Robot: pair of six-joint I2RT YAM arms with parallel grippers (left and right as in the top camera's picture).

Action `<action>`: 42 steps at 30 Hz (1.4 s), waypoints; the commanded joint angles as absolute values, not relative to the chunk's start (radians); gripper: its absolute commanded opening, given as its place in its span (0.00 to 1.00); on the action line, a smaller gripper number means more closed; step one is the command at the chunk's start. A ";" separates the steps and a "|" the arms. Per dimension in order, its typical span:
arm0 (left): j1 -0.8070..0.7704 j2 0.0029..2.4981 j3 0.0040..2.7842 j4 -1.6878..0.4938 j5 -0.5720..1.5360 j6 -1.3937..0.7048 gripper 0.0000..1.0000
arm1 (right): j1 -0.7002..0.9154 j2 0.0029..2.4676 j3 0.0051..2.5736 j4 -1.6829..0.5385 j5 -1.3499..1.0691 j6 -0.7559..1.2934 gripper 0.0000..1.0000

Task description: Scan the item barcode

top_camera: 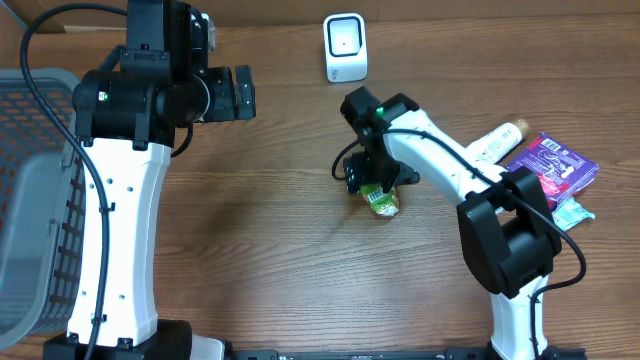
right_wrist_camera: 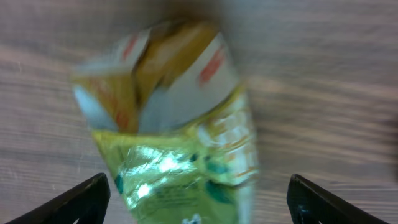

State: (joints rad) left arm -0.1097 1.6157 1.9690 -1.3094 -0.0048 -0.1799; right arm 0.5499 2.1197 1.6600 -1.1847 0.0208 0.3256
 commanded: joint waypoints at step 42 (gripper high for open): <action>-0.112 1.619 1.978 -1.305 -0.010 -0.171 1.00 | 0.667 2.088 1.613 -0.923 0.391 -0.088 0.57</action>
State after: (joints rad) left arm -0.1097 1.6157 1.9690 -1.3094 -0.0048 -0.1799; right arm 0.6682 2.1120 1.5909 -0.9413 0.3527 -0.0586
